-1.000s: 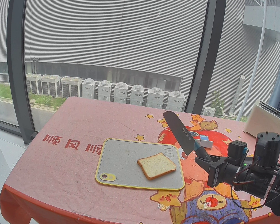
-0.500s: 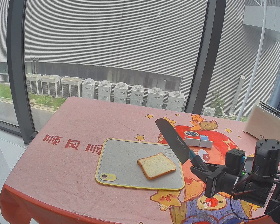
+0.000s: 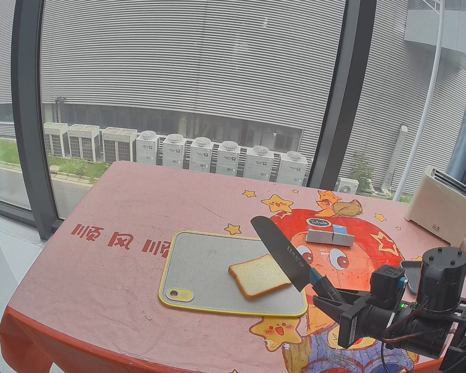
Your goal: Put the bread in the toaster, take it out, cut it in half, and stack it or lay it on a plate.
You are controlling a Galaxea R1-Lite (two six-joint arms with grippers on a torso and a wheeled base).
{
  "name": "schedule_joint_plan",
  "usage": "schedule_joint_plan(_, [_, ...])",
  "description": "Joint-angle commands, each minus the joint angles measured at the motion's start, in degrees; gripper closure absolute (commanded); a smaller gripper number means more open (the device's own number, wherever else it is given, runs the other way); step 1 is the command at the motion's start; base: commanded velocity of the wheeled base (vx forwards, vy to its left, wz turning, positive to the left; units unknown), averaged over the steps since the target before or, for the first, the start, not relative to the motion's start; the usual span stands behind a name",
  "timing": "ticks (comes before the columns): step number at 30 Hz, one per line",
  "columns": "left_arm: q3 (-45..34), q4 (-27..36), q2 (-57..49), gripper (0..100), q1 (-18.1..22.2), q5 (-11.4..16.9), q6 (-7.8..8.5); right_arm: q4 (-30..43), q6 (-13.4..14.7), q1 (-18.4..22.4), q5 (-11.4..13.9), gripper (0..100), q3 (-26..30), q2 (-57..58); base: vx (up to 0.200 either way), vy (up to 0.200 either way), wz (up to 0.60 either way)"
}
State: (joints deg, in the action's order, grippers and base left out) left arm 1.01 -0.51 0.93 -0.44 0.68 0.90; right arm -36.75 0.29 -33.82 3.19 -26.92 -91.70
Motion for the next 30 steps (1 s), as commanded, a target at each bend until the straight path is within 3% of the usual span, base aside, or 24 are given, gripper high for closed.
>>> schedule_joint_plan(1, [-1.01, -0.02, -0.93, 0, 0.00, 0.02, 0.06, -0.07, 0.06, -0.20, 0.06, 100, 0.90, 1.08, 0.000, 0.000, 0.00])
schedule_joint_plan(19, [-1.01, -0.10, -0.93, 0, 0.00, 0.11, 0.15, 0.02, 0.59, -0.46, -0.21, 100, 3.98, 5.13, 0.000, 0.000, 0.00])
schedule_joint_plan(23, [-1.01, -0.19, -0.93, 0, 0.00, 1.16, 2.17, -0.07, 0.59, -3.19, -0.38, 100, 4.33, 4.33, 0.000, 0.000, 0.00])
schedule_joint_plan(30, [-1.01, -0.10, -0.93, 0, 0.00, 0.64, 0.50, -0.07, 0.59, -3.71, -0.47, 100, 4.42, 4.16, 0.000, 0.000, 0.00])
